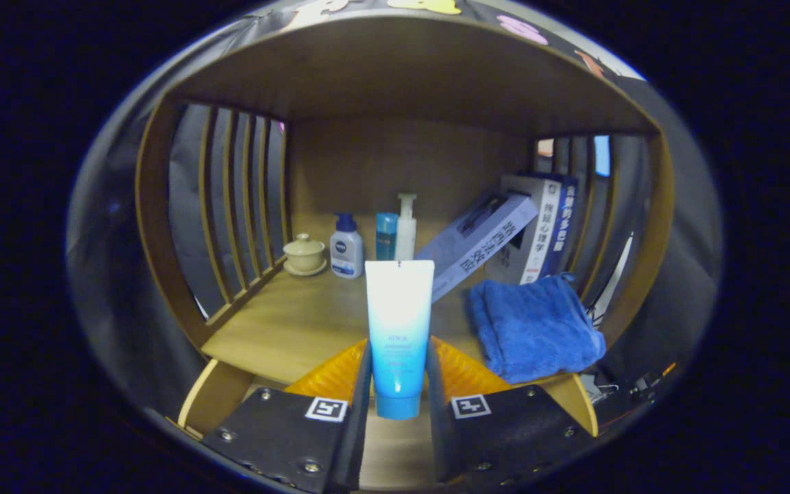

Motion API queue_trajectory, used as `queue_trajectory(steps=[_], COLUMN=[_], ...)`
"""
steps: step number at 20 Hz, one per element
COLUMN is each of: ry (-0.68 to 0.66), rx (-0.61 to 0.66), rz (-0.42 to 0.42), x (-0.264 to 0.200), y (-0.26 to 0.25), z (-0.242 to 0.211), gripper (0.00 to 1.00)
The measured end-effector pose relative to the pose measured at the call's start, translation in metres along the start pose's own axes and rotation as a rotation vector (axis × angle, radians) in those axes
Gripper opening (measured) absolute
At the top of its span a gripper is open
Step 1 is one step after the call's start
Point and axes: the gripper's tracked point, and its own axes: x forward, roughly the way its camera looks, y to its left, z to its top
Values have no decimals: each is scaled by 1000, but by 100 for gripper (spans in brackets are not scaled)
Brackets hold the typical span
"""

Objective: Pull open the drawer, take out the items inside it, and place them on the countertop above the cabinet.

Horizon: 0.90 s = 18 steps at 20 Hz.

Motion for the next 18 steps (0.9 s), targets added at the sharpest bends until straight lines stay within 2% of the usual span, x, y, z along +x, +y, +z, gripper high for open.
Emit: queue_trajectory(steps=[5, 9, 11, 13, 18], ry=[88, 110, 120, 84, 83], rx=[47, 55, 55, 57, 84], rz=[-11, 5, -14, -10, 48], x=[45, 59, 57, 55, 10], y=[7, 16, 13, 14, 25], z=[-27, -34, -37, -30, -26], gripper=[41, 42, 44, 45, 86])
